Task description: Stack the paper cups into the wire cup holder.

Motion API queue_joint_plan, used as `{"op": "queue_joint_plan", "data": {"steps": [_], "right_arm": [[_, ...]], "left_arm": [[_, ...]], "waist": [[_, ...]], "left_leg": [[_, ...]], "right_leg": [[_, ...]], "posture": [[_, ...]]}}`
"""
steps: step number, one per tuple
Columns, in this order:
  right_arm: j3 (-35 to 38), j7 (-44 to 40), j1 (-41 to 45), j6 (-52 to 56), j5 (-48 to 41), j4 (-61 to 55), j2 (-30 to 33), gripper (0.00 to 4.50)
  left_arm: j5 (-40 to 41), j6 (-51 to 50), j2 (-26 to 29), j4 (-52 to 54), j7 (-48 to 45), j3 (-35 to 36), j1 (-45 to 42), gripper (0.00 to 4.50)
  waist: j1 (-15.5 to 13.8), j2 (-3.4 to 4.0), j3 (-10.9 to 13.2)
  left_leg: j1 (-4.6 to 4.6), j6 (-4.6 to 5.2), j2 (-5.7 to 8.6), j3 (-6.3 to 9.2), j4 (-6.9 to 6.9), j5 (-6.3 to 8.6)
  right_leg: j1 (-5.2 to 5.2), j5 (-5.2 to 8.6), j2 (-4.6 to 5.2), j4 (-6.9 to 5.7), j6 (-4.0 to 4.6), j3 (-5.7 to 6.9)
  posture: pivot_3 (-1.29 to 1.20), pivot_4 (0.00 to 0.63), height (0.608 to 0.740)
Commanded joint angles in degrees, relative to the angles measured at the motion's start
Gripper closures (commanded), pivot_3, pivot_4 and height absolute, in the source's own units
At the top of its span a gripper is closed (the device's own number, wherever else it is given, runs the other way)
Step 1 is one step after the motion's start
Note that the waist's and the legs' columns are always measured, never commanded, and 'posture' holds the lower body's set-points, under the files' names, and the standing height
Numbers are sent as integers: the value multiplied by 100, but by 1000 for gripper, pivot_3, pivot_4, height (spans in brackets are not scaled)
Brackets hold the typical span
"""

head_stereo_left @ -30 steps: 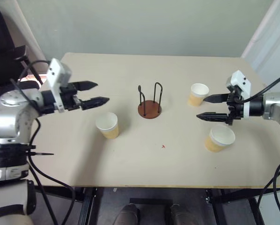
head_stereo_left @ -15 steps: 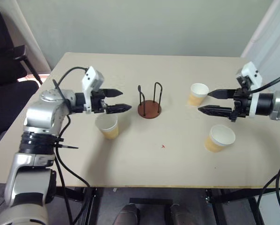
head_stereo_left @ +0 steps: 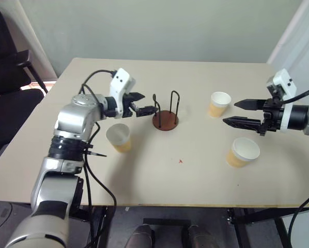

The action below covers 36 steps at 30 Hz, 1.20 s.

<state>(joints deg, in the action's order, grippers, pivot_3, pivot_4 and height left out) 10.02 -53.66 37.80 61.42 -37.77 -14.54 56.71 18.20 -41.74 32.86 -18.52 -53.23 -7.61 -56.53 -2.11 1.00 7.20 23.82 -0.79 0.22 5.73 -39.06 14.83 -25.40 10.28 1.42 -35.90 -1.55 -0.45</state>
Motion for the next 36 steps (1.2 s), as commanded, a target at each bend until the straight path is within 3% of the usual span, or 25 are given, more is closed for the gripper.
{"op": "queue_joint_plan", "data": {"steps": [1, 10, 18, 23, 31, 36], "right_arm": [[267, 70, -2, -42, -96, -179, 144, 9], [371, 191, -128, -32, -205, -240, 165, 9], [395, 201, -245, -57, -264, -325, 203, 9], [451, 127, -447, -43, -360, -475, 330, 0], [553, 165, -625, -70, -455, -516, 432, 0], [557, 151, -674, -101, -464, -515, 464, 0]], "left_arm": [[-113, -102, 82, -15, -264, -128, -269, 0], [-594, 180, -441, -694, 48, -309, -415, 0], [-799, 1023, -1070, -1482, 280, -149, -731, 0], [-729, 1218, -1149, -1345, 155, -53, -734, 1668], [-393, 709, -764, -302, -309, 103, -521, 4470], [-228, 545, -464, 237, -817, -3, -158, 4470]], "waist": [[-6, 0, 0], [-33, 0, 0], [-57, -1, 0], [-65, -1, 1], [-65, -1, 1], [-55, -1, 1]], "left_leg": [[0, 0, 0, -1, 0, 0], [1, 2, 1, -1, -4, -1], [2, 5, 3, -5, -6, -3], [2, 5, 3, -14, -4, -2], [1, 8, 4, -25, -8, -3], [-11, 15, 4, -42, -7, -7]], "right_leg": [[0, 0, 0, 1, 0, -2], [1, -4, -2, 1, -7, -7], [2, -7, -3, 4, -13, -14], [1, -7, -7, 7, -17, -21], [1, -12, -14, 7, -27, -39], [1, -16, -15, 2, -33, -64]], "posture": [[0, 150, 740], [0, 150, 740], [0, 150, 740], [0, 150, 740], [0, 150, 740], [0, 150, 740]]}}
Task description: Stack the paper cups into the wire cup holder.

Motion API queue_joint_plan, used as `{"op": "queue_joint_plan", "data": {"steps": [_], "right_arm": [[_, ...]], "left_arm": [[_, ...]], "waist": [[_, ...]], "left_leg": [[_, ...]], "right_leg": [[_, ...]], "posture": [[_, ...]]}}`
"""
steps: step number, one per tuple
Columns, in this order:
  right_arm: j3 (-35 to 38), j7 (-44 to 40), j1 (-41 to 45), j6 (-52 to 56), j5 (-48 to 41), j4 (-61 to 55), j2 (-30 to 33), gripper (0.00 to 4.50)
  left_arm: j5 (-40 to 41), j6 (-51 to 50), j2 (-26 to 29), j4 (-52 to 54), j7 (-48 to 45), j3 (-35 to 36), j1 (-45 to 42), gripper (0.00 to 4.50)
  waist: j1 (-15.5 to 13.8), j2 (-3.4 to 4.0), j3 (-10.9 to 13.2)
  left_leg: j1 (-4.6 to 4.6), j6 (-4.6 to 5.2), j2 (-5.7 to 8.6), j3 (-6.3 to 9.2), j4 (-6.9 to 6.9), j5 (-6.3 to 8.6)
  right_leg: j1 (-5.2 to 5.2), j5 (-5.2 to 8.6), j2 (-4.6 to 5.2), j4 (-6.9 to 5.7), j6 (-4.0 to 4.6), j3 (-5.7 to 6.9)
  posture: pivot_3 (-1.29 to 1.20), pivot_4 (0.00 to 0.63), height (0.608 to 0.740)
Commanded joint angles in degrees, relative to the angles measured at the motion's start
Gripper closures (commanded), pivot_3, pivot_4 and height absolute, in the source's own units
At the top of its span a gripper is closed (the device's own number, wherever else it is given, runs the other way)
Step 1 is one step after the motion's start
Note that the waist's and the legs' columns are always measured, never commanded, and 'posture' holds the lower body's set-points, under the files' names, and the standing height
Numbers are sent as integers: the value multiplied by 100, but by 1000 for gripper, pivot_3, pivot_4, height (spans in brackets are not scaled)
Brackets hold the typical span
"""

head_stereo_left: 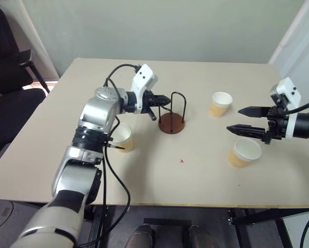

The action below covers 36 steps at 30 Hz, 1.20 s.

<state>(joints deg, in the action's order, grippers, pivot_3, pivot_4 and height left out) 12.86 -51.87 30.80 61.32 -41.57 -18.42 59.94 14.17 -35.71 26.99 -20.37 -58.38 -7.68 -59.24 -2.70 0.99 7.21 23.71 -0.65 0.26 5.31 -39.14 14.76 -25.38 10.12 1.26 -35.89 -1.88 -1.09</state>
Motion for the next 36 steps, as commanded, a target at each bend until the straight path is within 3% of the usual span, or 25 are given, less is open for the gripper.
{"op": "queue_joint_plan", "data": {"steps": [1, 6, 14, 17, 25, 36], "right_arm": [[265, -48, 17, -93, -85, -129, 163, 0], [320, -142, -62, -95, -108, -143, 330, 0], [501, -112, -260, -43, -218, -190, 455, 0], [543, -110, -309, -38, -247, -192, 491, 0], [517, -100, -298, -74, -256, -148, 533, 0], [608, -119, -365, -42, -276, -162, 615, 0]], "left_arm": [[212, -53, 156, 529, -403, -17, 187, 4470], [322, -100, 172, 747, -664, -38, 341, 4470], [112, -414, 13, 799, -204, -158, 278, 4470], [21, -635, 42, 989, 32, -267, 344, 3925], [-411, -713, -136, 1013, 801, -489, 373, 1318], [-562, -1005, -574, 1158, 1467, -605, 584, 1318]], "waist": [[6, 0, 0], [4, 0, 0], [5, 0, 0], [5, 0, 0], [5, 0, 0], [5, -1, 1]], "left_leg": [[-1, 1, 0, -1, -1, 0], [1, 12, 4, -5, -6, -3], [-3, 24, 4, -24, -6, 2], [-3, 27, 4, -28, -6, 3], [-8, 34, 3, -45, -7, 8], [-19, 45, 0, -77, -8, 14]], "right_leg": [[0, -1, -1, 0, -2, -5], [1, -8, -2, 2, -13, -24], [1, -12, -1, 4, -21, -41], [0, -13, -1, 6, -22, -43], [1, -15, 0, 8, -28, -51], [3, -18, 2, 8, -34, -69]], "posture": [[0, 150, 740], [0, 150, 740], [0, 150, 740], [0, 150, 740], [0, 150, 740], [0, 150, 740]]}}
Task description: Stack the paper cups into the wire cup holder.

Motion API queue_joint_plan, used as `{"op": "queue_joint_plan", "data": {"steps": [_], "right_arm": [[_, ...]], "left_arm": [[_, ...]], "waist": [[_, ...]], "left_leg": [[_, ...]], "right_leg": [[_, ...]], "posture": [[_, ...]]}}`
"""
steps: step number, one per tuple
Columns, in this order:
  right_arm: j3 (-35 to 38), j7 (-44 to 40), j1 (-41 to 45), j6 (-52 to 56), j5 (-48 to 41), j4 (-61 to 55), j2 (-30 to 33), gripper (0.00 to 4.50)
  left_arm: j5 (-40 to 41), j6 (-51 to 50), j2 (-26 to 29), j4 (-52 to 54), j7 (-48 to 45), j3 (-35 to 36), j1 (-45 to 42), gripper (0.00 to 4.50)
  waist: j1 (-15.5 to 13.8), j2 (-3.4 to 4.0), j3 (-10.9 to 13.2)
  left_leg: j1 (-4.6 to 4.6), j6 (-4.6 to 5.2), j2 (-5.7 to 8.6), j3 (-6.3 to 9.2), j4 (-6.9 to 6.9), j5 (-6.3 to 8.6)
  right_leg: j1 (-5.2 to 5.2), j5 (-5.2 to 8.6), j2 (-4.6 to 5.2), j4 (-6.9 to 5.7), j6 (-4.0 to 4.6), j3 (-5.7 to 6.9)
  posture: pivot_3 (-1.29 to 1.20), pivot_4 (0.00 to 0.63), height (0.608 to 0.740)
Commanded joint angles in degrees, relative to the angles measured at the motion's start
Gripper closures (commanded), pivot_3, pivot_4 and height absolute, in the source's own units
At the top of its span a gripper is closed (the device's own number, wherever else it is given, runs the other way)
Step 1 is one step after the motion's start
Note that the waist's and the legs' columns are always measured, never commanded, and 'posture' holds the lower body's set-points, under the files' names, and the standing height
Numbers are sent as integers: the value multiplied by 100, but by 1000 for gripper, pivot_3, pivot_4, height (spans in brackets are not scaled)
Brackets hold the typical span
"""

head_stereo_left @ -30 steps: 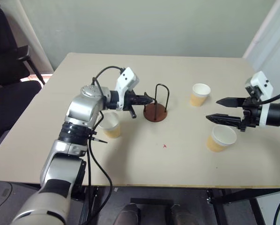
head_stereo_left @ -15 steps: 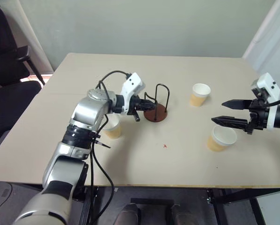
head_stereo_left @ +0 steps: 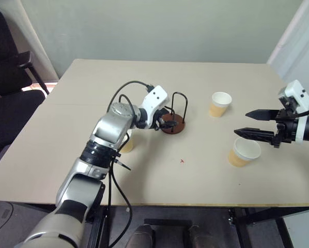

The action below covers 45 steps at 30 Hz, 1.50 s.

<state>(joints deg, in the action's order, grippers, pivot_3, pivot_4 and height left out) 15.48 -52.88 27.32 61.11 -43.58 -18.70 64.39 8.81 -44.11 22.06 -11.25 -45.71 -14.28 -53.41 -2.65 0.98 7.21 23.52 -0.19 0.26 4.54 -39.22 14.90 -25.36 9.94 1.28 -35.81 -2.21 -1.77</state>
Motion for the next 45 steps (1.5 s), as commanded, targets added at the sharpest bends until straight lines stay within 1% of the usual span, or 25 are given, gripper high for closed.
{"op": "queue_joint_plan", "data": {"steps": [1, 7, 11, 15, 20, 23, 25, 26, 29, 34, 39, 45], "right_arm": [[376, -30, -37, -6, -88, -142, 192, 0], [466, -58, -137, 23, -154, -157, 303, 0], [448, -49, -128, 13, -179, -145, 317, 0], [375, -62, -75, -34, -159, -85, 338, 0], [314, -75, -9, -52, -152, -67, 353, 0], [354, -78, -21, -23, -171, -87, 383, 0], [389, -76, -48, -9, -179, -100, 400, 0], [426, -74, -83, 4, -184, -114, 410, 0], [498, -59, -149, 32, -198, -142, 429, 0], [500, -57, -150, 9, -193, -106, 458, 0], [482, -70, -144, 19, -224, -146, 460, 0], [573, -155, -51, 15, -461, -259, 410, 0]], "left_arm": [[-26, -236, -69, 350, 238, 66, 37, 1318], [-63, -580, 287, 917, 519, 242, 319, 1318], [-69, -795, 309, 1081, 837, 357, 401, 1318], [-70, -717, 144, 830, 1030, 353, 331, 1318], [-16, -505, -246, 349, 1085, 308, 137, 1318], [178, -614, -392, 274, 987, 409, 102, 732], [116, -540, -420, 190, 1081, 397, 77, 110], [38, -430, -450, 56, 1171, 386, 37, 21], [-159, -107, -519, -305, 1384, 333, -71, 21], [-154, 178, -759, -765, 1395, 337, -187, 21], [-124, 295, -1022, -944, 1321, 330, -210, 21], [-140, 569, -1149, -1176, 1321, 406, -311, 21]], "waist": [[0, -1, 0], [7, -1, 0], [6, -1, 1], [6, -1, 1], [5, -2, 1], [5, -2, 1], [5, -3, 2], [5, -3, 2], [4, -3, 2], [3, -5, 3], [3, -6, 4], [3, -6, 4]], "left_leg": [[0, 0, 0, 0, -1, 0], [-10, 1, -2, -14, 5, 1], [-13, 1, -1, -14, 1, 0], [-15, 7, 0, -15, -7, 3], [-18, 7, 0, -15, -6, 3], [-18, 8, -1, -17, -4, 4], [-21, 10, -1, -21, -1, 5], [-22, 10, -1, -21, -1, 5], [-22, 10, -1, -21, -2, 5], [-23, 13, 0, -24, -4, 7], [-23, 16, 1, -27, -4, 9], [-24, 17, 3, -29, -4, 9]], "right_leg": [[0, 0, 0, 0, 0, 0], [2, 0, -2, 0, -2, -6], [9, 0, -2, 0, -2, -7], [15, 0, 0, 0, -2, -8], [16, 0, 0, -1, -2, -9], [16, 0, 0, 0, -2, -9], [16, 0, 0, 0, -3, -11], [16, 1, 0, 0, -4, -11], [17, 1, 0, -1, -4, -11], [21, 0, 0, 2, -9, -14], [22, 3, 0, 4, -14, -15], [22, 4, -1, 4, -17, -15]], "posture": [[0, 150, 740], [0, 150, 740], [0, 150, 740], [0, 150, 740], [0, 150, 740], [0, 150, 740], [0, 150, 740], [0, 150, 740], [0, 150, 740], [0, 150, 740], [0, 150, 740], [0, 150, 740]]}}
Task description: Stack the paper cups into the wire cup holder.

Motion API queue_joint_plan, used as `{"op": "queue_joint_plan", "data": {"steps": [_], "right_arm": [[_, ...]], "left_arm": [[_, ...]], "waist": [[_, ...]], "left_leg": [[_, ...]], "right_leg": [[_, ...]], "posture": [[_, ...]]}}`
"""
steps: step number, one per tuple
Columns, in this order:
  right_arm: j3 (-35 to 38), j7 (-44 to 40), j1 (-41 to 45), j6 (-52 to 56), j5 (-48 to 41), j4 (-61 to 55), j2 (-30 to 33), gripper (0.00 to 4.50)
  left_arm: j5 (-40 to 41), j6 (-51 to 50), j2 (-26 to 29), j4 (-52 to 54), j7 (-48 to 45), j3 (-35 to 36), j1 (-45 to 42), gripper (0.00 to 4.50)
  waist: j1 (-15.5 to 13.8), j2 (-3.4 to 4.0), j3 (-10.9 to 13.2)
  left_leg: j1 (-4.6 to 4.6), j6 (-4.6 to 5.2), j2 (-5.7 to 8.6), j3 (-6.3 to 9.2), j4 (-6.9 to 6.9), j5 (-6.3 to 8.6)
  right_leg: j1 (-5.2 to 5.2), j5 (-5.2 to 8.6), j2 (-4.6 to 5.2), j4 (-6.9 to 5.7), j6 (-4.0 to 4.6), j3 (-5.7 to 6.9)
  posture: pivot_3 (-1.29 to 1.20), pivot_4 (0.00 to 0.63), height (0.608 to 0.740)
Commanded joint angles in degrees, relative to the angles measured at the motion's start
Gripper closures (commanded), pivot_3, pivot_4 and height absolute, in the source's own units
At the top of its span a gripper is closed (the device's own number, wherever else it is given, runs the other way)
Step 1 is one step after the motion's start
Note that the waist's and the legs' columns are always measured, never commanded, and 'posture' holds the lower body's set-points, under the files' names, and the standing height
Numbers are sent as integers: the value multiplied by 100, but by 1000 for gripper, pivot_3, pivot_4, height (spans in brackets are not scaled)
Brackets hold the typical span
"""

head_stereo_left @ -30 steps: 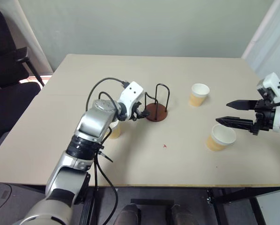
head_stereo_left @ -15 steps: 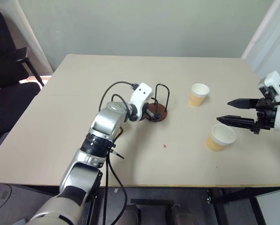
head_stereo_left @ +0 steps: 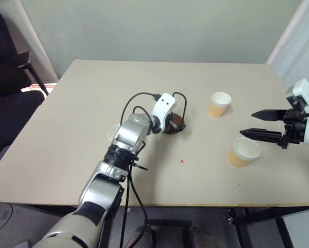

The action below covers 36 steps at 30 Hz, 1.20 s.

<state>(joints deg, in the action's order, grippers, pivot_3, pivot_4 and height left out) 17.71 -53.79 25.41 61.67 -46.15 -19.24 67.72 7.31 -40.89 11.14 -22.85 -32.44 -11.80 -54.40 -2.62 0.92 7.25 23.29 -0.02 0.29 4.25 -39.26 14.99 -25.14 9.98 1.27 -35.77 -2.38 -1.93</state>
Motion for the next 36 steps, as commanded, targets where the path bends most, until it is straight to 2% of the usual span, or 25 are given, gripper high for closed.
{"op": "queue_joint_plan", "data": {"steps": [1, 2, 5, 15, 16, 20, 29, 36], "right_arm": [[376, -68, 168, -63, -251, -220, 55, 0], [394, -62, 181, -76, -288, -231, 45, 0], [390, -60, 201, -66, -353, -232, 74, 0], [357, -43, 202, -94, -378, -195, 79, 0], [358, -42, 201, -90, -382, -199, 79, 0], [408, -41, 175, -49, -423, -237, 96, 0], [1233, -346, 106, 693, -1383, -579, 552, 0], [1666, -178, -56, 1016, -1721, -756, 771, 0]], "left_arm": [[17, 292, -72, -56, 3, 181, -234, 21], [22, 323, -80, -80, 3, 197, -246, 21], [43, 455, -98, -94, -64, 236, -249, 628], [87, 456, -125, 127, -155, 298, -143, 4259], [91, 447, -102, 179, -183, 292, -122, 4487], [114, 472, 111, 418, -472, 260, -32, 4487], [612, 973, 1056, 958, -2931, -173, 118, 4487], [719, 1297, 1046, 844, -3827, -379, -49, 4487]], "waist": [[0, 0, 0], [0, 0, 0], [0, 0, 0], [0, -2, 1], [0, -2, 1], [0, -3, 2], [-11, -2, 1], [-11, -2, 1]], "left_leg": [[0, 0, 1, -1, -1, 0], [0, 0, 2, -2, -1, 0], [-1, 0, 5, -4, -2, 0], [-1, 4, 7, -6, -2, 3], [-1, 5, 7, -6, -2, 3], [-7, 6, 8, -7, -2, 4], [-1, 12, 12, 1, 2, 8], [16, 23, 11, 2, -1, 15]], "right_leg": [[0, 0, 0, -1, 0, 0], [1, 0, 0, -1, -2, 0], [2, 1, -1, -1, -6, -3], [2, 4, 0, 0, -12, -7], [2, 4, 0, -1, -12, -8], [9, 5, 0, 0, -13, -9], [9, 14, -3, 7, -13, -11], [9, 10, 1, 40, -19, -11]], "posture": [[0, 150, 740], [0, 150, 740], [0, 150, 740], [0, 150, 740], [0, 150, 740], [0, 150, 740], [0, 150, 740], [0, 150, 740]]}}
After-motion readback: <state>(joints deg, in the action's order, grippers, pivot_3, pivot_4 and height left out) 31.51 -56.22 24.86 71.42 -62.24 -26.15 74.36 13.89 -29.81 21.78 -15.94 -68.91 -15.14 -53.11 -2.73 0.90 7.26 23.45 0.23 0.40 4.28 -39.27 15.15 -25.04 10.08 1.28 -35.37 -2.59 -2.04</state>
